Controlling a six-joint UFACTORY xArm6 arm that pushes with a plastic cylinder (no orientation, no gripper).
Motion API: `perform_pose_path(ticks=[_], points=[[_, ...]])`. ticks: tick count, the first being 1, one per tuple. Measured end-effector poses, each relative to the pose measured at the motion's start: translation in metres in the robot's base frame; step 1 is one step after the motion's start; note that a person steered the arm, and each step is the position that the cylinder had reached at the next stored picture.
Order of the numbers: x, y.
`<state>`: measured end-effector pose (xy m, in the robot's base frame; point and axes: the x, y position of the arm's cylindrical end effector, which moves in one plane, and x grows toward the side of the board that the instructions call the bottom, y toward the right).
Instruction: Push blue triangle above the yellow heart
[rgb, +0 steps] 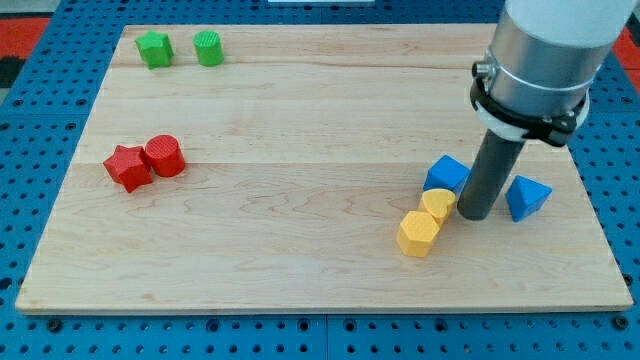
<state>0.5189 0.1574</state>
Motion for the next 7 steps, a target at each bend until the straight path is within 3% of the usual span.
perform_pose_path(ticks=[4, 5, 7], points=[[0.031, 0.029], [0.033, 0.09], [-0.011, 0.103]])
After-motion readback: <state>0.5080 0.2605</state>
